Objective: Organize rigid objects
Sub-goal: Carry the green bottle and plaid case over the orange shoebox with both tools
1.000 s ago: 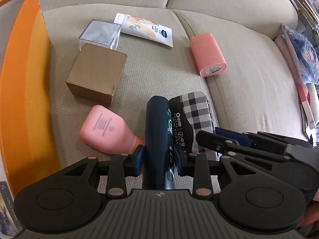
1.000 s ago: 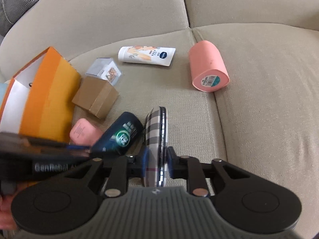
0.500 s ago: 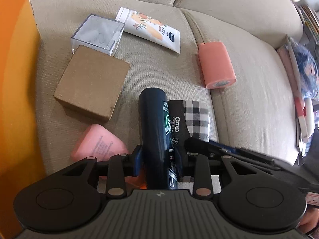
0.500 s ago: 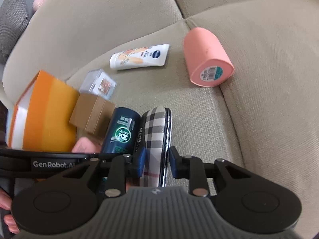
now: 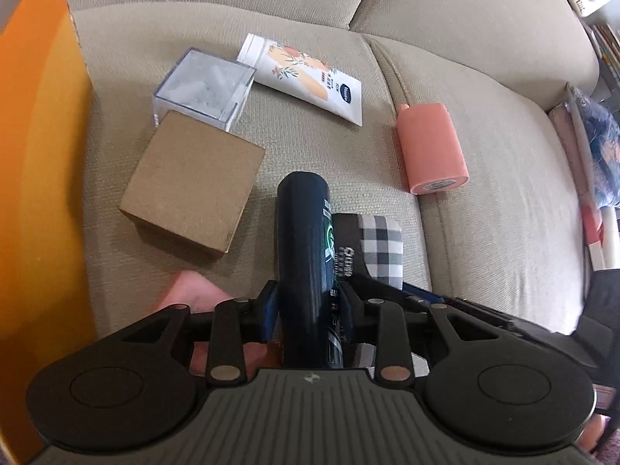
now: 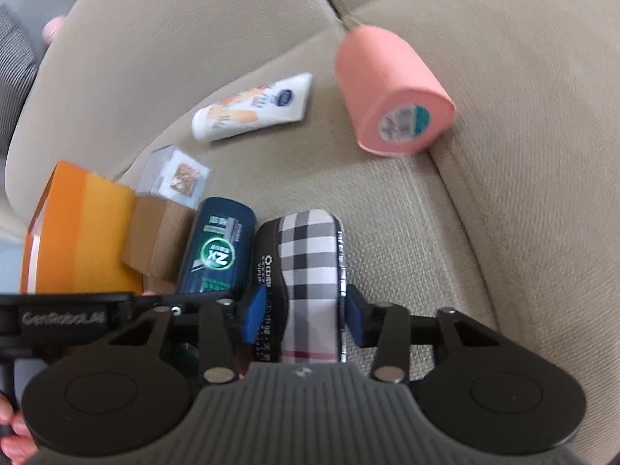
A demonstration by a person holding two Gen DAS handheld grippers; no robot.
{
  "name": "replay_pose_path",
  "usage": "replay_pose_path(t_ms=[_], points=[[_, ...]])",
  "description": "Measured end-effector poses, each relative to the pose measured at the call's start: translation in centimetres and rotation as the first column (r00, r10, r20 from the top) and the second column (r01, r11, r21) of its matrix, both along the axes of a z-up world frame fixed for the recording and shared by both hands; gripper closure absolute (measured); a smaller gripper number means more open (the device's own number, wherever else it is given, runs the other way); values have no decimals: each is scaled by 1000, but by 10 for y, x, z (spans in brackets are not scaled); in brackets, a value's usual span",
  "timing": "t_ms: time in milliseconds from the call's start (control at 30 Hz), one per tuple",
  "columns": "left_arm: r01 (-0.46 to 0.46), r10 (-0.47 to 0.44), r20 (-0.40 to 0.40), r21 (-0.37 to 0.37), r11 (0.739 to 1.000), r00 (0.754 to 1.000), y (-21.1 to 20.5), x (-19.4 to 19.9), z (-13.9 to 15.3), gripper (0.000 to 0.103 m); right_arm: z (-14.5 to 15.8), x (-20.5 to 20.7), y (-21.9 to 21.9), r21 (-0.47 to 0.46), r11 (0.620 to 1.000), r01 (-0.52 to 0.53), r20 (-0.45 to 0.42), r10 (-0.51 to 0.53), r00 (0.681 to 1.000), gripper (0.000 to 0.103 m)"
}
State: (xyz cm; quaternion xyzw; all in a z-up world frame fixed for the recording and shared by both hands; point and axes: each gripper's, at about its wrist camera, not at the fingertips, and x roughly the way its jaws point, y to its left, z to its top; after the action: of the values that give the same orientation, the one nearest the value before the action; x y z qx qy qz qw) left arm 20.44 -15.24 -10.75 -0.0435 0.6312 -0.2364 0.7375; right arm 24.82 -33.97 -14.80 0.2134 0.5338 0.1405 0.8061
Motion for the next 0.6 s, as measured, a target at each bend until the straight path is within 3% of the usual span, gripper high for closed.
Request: replay_pose_path(t_ms=[200, 333, 600], points=[[2, -1, 47, -15, 1000, 999, 12, -9, 18, 68, 26, -14, -1, -2, 1000, -2, 55, 2, 998, 85], [2, 1, 64, -45, 999, 998, 20, -18, 32, 68, 53, -30, 10, -98, 995, -36, 128, 48, 991, 86], [-33, 50, 121, -138, 990, 991, 56, -41, 80, 68, 98, -55, 16, -74, 996, -54, 181, 67, 981, 87]])
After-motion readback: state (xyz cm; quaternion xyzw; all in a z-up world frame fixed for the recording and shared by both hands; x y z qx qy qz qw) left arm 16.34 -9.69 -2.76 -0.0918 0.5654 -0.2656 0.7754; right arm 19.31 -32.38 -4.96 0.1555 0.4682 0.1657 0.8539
